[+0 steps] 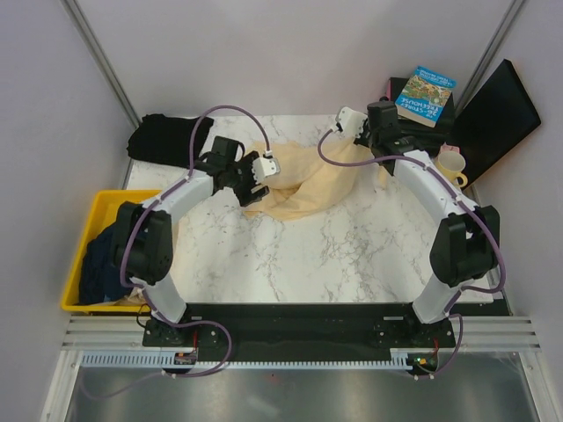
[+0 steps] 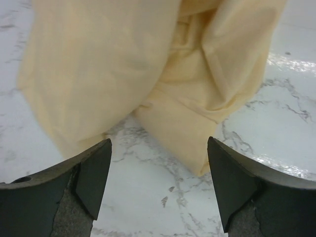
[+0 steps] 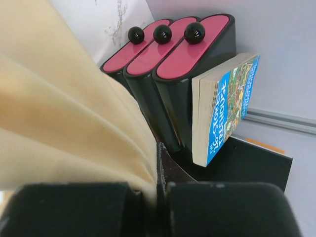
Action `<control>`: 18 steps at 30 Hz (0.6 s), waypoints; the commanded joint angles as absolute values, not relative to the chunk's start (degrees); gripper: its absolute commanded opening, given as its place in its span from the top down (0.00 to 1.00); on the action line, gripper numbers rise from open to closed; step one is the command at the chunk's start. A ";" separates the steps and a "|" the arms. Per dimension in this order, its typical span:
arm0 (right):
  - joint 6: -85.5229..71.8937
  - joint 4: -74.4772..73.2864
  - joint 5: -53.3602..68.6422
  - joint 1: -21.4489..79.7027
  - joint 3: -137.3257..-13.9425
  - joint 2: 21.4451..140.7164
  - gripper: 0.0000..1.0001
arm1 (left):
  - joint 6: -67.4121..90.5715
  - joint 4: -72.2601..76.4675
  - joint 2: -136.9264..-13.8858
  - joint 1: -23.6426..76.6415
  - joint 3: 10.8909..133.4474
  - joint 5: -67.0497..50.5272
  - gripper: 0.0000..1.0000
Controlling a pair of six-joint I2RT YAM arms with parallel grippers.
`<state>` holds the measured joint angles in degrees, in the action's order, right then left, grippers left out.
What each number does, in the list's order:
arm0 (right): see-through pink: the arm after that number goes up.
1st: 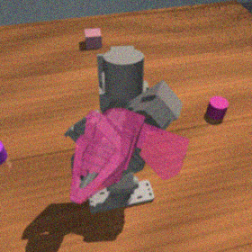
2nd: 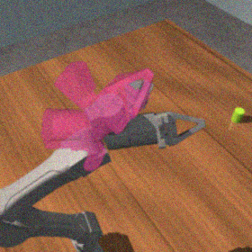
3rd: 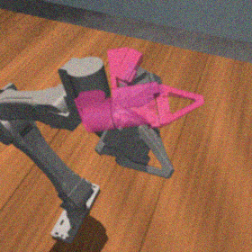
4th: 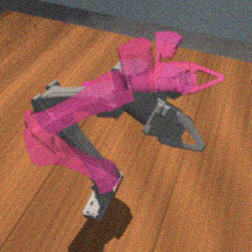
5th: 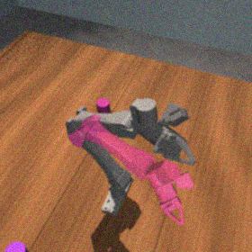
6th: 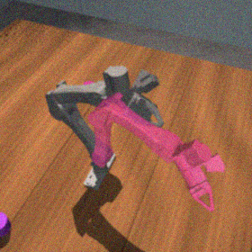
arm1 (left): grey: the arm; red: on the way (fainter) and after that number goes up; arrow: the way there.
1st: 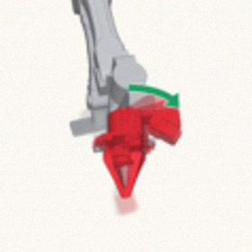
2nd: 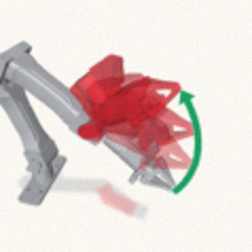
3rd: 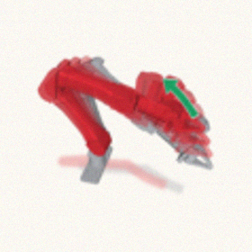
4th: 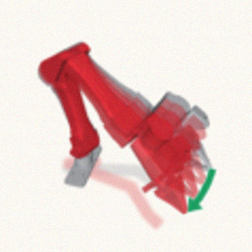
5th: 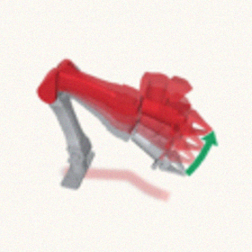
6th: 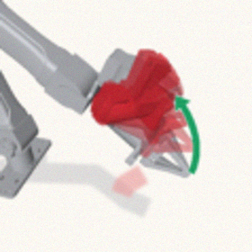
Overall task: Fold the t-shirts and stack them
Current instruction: Flatten out the tshirt
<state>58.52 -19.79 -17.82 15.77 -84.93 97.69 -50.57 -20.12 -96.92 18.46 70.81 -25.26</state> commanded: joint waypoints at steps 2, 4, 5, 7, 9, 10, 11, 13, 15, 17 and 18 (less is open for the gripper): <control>56.87 -17.14 -19.07 15.38 -89.12 99.49 1.00 | -54.85 -30.32 -104.57 19.51 76.81 -29.09 0.14; 56.25 -17.14 -18.46 15.38 -89.30 99.75 1.00 | -53.62 -30.67 -105.99 19.60 78.30 -28.04 0.14; 55.64 -17.14 -18.37 15.38 -89.21 99.76 1.00 | -53.18 -30.67 -106.78 19.60 78.83 -27.60 0.14; 55.11 -17.31 -17.58 15.38 -89.03 99.67 1.00 | -52.47 -30.67 -108.63 19.60 79.62 -26.11 0.14; 54.76 -17.75 -17.05 15.38 -88.95 99.67 1.00 | -52.21 -30.59 -110.03 19.60 79.98 -24.01 0.14; 54.58 -17.93 -16.70 15.47 -88.95 99.58 1.00 | -51.77 -30.41 -110.47 19.60 80.42 -23.56 0.14; 54.41 -18.10 -16.53 15.38 -89.03 99.67 1.00 | -51.68 -30.24 -110.74 19.51 80.42 -23.21 0.14; 53.88 -18.19 -16.26 15.38 -89.03 99.75 1.00 | -51.42 -30.15 -111.62 19.60 80.59 -22.76 0.14; 53.53 -18.37 -15.82 15.38 -89.03 99.76 1.00 | -50.98 -30.06 -112.41 19.51 81.21 -22.59 0.14; 53.35 -18.72 -15.56 15.47 -89.03 99.84 1.00 | -50.36 -30.15 -113.46 19.69 81.47 -22.24 0.14; 53.26 -18.81 -15.47 15.38 -88.95 99.76 1.00 | -50.27 -30.06 -113.73 19.69 81.74 -21.98 0.15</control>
